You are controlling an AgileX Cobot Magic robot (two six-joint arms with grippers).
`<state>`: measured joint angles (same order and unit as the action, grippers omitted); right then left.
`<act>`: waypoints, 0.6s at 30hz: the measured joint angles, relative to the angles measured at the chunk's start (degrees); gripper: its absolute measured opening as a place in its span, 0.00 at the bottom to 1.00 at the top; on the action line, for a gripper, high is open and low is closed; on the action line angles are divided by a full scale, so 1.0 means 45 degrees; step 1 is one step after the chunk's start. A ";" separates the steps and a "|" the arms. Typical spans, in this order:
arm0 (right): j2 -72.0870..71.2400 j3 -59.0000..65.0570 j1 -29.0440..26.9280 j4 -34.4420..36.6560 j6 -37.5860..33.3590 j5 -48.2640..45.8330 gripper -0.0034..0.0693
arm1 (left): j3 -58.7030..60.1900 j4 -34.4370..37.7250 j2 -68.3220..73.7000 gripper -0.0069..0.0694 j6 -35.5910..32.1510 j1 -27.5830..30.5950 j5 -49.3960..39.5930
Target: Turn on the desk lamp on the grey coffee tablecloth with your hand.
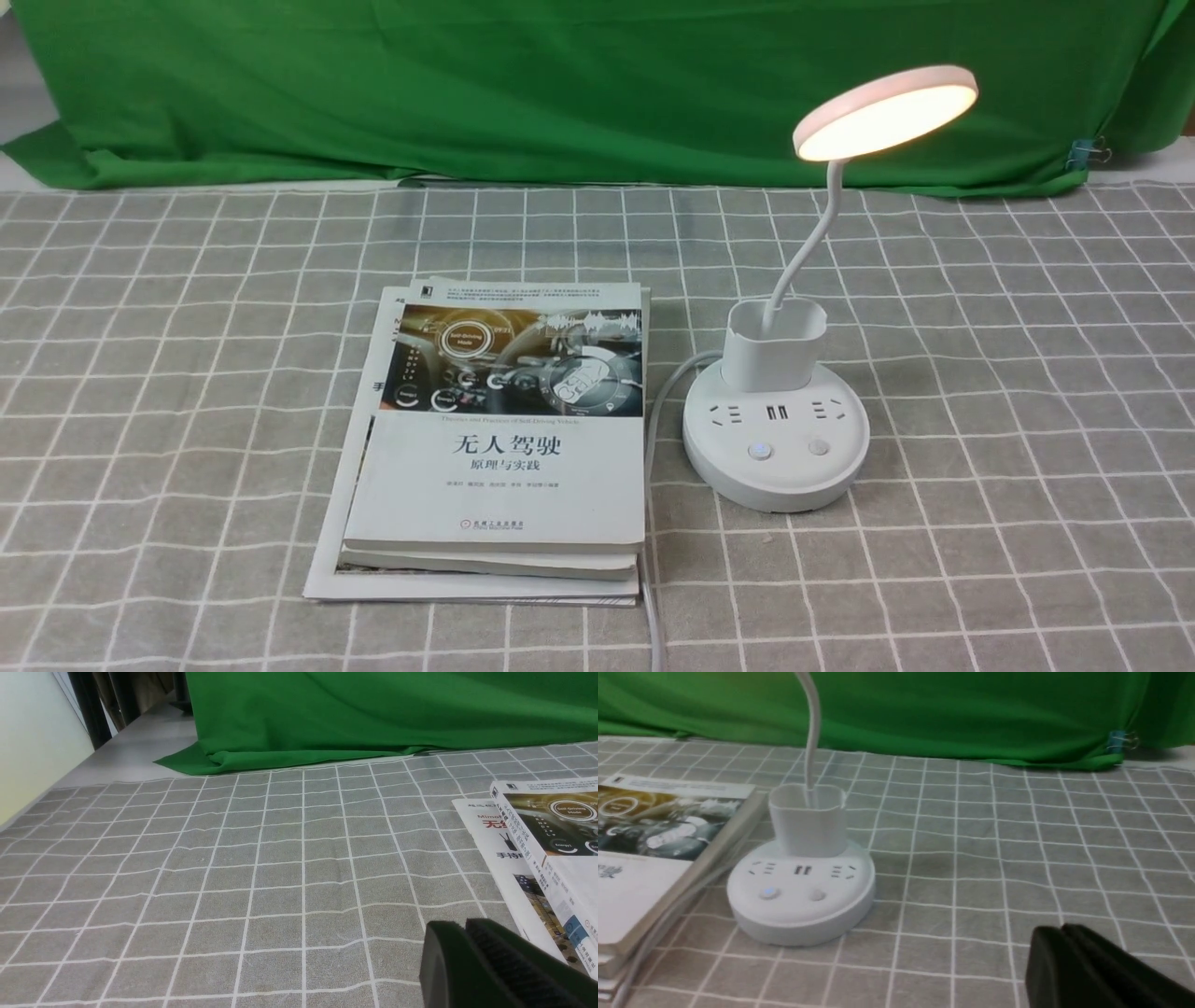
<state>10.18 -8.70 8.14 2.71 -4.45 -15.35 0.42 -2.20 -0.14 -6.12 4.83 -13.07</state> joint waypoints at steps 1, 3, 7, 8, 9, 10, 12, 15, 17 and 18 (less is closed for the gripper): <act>-0.0539 0.0538 -0.0173 -0.0066 -0.0036 0.0020 0.08 | 0.0000 0.0000 0.0000 0.12 0.0000 0.0000 0.0000; -0.1044 0.1010 -0.0271 -0.0110 -0.0080 0.0053 0.08 | 0.0000 0.0000 0.0000 0.12 -0.0017 0.0000 0.0000; -0.1611 0.1769 -0.0373 -0.0152 -0.0210 0.0112 0.09 | 0.0000 0.0000 0.0000 0.12 -0.0017 0.0000 0.0000; -0.1678 0.1873 -0.0373 -0.0152 -0.0228 0.0112 0.09 | 0.0000 0.0000 0.0000 0.12 -0.0017 0.0000 0.0000; -0.1848 0.1982 -0.0373 -0.0162 -0.0228 0.0097 0.09 | 0.0000 0.0000 0.0000 0.12 -0.0017 0.0000 0.0000; -0.2021 0.2019 -0.0373 -0.0162 -0.0228 0.0097 0.09 | 0.0000 0.0000 0.0000 0.12 -0.0017 0.0000 0.0000; -0.2205 0.2029 -0.0396 -0.0210 -0.0240 0.0183 0.09 | 0.0000 0.0000 0.0000 0.12 -0.0017 0.0000 0.0000; -0.2242 0.2029 -0.0419 -0.0300 -0.0365 0.0231 0.09 | 0.0000 0.0000 0.0000 0.12 -0.0017 0.0000 -0.0004; -0.2242 0.2029 -0.0631 -0.0358 -0.0571 0.0231 0.09 | 0.0000 0.0000 0.0000 0.12 -0.0017 0.0000 -0.0004; -0.2242 0.2029 -0.0738 -0.0361 -0.0593 0.0231 0.09 | 0.0000 0.0000 0.0000 0.12 -0.0017 0.0000 -0.0004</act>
<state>0.09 0.43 4.82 1.09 -7.12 -14.31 0.42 -2.20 -0.14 -6.19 4.83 -13.09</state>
